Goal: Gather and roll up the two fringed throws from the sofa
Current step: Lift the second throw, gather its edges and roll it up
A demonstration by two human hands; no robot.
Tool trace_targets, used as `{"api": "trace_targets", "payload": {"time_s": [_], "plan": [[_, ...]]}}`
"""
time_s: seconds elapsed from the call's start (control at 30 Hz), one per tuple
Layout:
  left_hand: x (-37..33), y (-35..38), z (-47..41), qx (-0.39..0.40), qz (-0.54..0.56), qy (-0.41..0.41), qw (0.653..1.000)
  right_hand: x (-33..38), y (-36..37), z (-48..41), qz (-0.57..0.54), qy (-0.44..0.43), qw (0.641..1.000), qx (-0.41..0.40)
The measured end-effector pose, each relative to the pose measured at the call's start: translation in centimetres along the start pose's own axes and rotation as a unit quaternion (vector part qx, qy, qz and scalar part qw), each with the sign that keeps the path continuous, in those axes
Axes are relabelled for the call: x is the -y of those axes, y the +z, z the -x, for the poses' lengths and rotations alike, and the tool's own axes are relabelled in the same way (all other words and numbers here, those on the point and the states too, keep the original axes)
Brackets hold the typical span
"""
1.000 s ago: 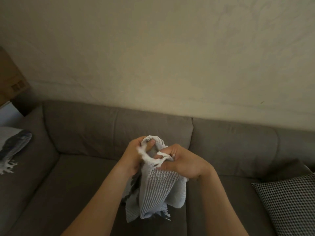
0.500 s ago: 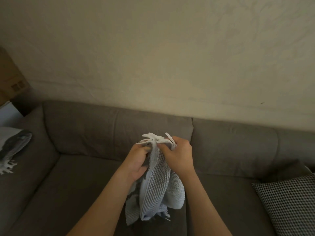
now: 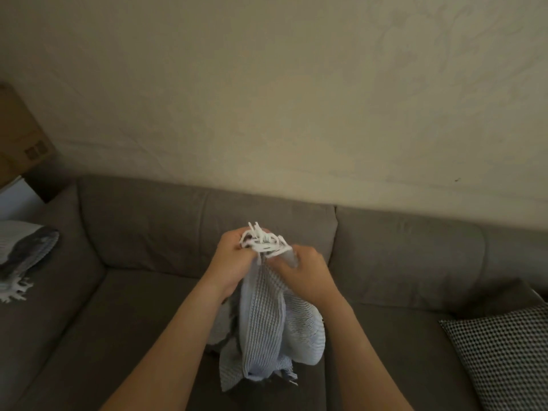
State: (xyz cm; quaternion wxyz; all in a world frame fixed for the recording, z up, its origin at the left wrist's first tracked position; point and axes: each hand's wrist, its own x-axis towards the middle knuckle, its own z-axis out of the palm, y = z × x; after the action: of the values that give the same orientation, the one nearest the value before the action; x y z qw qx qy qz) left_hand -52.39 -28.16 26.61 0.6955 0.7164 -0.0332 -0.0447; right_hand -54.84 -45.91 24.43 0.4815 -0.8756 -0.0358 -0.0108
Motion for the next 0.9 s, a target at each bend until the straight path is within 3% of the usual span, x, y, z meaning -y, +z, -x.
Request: {"api": "trace_targets", "payload": {"time_s": [0.1, 0.23, 0.37, 0.47, 0.53, 0.6, 0.67, 0.73, 0.8, 0.9], "plan": [[-0.8, -0.3, -0.8, -0.067, -0.020, 0.016, 0.997, -1.4, 0.9, 0.3, 0.062, -0.005, 0.991, 0.118], [-1.7, -0.9, -1.7, -0.155, 0.001, 0.039, 0.987, -2.3, 0.7, -0.3, 0.135, 0.057, 0.962, 0.231], [-2.4, -1.8, -2.4, -0.209, 0.056, 0.041, 0.976, -3.6, 0.0, -0.6, 0.311, 0.133, 0.879, 0.335], [-3.2, -2.5, -2.8, -0.231, 0.084, 0.057, 0.968, -6.1, 0.1, 0.0, 0.383, 0.209, 0.827, 0.354], [-3.5, -3.0, -3.2, -0.251, 0.095, 0.068, 0.961, -7.3, 0.1, 0.2, 0.399, 0.284, 0.808, 0.328], [-3.4, -3.5, -3.7, -0.273, 0.091, 0.058, 0.956, -8.3, -0.2, 0.5, 0.405, 0.338, 0.819, 0.225], [-3.4, -3.5, -3.9, -0.272, 0.091, 0.043, 0.957, -8.7, -0.5, 0.8, 0.410, 0.337, 0.834, 0.150], [-3.5, -3.1, -3.8, -0.228, 0.079, 0.029, 0.970, -8.6, -0.4, 1.2, 0.376, 0.344, 0.842, 0.176], [-3.5, -2.6, -3.5, -0.170, 0.016, 0.022, 0.985, -8.4, 0.0, 1.3, 0.331, 0.346, 0.865, 0.148], [-3.1, -1.8, -3.4, -0.119, -0.169, 0.066, 0.976, -6.9, 0.3, 0.4, 0.211, 0.311, 0.927, 0.016]]}}
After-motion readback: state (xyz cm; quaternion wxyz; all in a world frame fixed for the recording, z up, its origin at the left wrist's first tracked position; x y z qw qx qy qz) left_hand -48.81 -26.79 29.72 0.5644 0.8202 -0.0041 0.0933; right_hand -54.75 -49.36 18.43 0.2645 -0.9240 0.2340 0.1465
